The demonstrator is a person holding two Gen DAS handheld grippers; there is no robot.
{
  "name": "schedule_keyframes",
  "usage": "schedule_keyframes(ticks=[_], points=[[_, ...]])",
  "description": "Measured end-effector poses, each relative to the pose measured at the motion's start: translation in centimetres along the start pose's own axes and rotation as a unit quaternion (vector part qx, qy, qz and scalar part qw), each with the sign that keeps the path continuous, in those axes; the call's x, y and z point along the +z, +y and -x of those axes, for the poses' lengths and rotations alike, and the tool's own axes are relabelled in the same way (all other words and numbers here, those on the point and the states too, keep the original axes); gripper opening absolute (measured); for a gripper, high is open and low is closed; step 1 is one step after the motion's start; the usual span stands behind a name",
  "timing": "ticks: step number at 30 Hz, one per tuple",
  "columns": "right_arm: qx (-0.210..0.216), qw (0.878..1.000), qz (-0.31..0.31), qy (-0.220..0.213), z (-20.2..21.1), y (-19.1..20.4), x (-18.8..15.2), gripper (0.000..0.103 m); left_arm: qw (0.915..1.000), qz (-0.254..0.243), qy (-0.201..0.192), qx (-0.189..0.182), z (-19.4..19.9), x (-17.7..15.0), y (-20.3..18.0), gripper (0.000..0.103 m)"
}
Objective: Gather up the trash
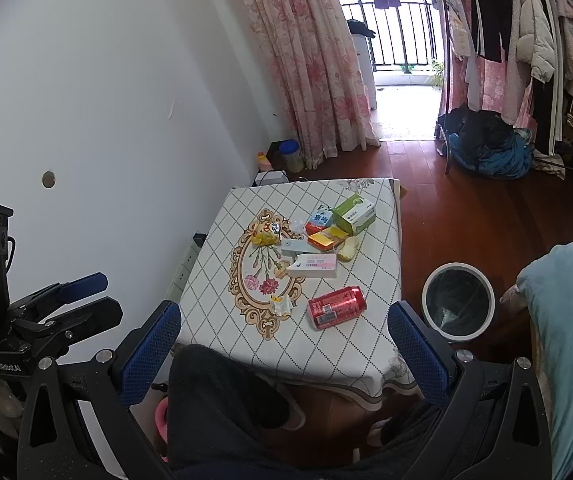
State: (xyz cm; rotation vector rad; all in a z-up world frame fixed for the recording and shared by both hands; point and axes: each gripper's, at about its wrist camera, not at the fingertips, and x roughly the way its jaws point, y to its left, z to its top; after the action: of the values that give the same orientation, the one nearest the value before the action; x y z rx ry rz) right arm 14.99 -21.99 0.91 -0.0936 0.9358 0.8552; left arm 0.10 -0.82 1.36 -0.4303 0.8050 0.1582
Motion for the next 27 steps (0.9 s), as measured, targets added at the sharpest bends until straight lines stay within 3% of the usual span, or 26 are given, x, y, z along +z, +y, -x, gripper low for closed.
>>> schedule_keyframes(ticks=[7, 9, 11, 14, 17, 19, 22, 27], points=[[0.000, 1.000, -0.006, -0.004, 0.2, -0.1, 0.1, 0.103, 1.0000, 0.002, 0.001, 0.002, 0.0, 0.0, 0.0, 0.103], [-0.003, 1.000, -0.014, -0.009, 0.2, -0.4, 0.2, 0.103, 0.9998, 0.004, 0.000, 0.021, -0.5, 0.2, 0.0, 0.103], [-0.007, 0.999, -0.034, -0.016, -0.2, -1.2, 0.1, 0.103, 0.9967, 0.009, 0.002, 0.081, -2.1, 0.2, 0.5, 0.103], [-0.015, 0.996, -0.087, -0.011, -3.0, -3.4, -0.1, 0.103, 0.9850, 0.028, 0.010, 0.170, -5.9, -0.5, 2.6, 0.103], [-0.004, 0.986, -0.163, 0.036, -9.0, -6.5, -1.1, 0.103, 0.9687, 0.055, 0.038, 0.239, -10.8, -1.9, 6.1, 0.103], [0.000, 0.974, -0.212, 0.079, -13.8, -8.5, -2.4, 0.103, 0.9599, 0.075, 0.066, 0.262, -14.1, -3.1, 8.7, 0.103], [-0.008, 0.953, -0.269, 0.137, -22.2, -11.2, -4.9, 0.103, 0.9493, 0.106, 0.108, 0.275, -18.5, -4.7, 11.8, 0.103], [-0.029, 0.927, -0.329, 0.181, -32.6, -14.1, -7.7, 0.103, 0.9375, 0.149, 0.157, 0.273, -23.9, -7.1, 15.3, 0.103]])
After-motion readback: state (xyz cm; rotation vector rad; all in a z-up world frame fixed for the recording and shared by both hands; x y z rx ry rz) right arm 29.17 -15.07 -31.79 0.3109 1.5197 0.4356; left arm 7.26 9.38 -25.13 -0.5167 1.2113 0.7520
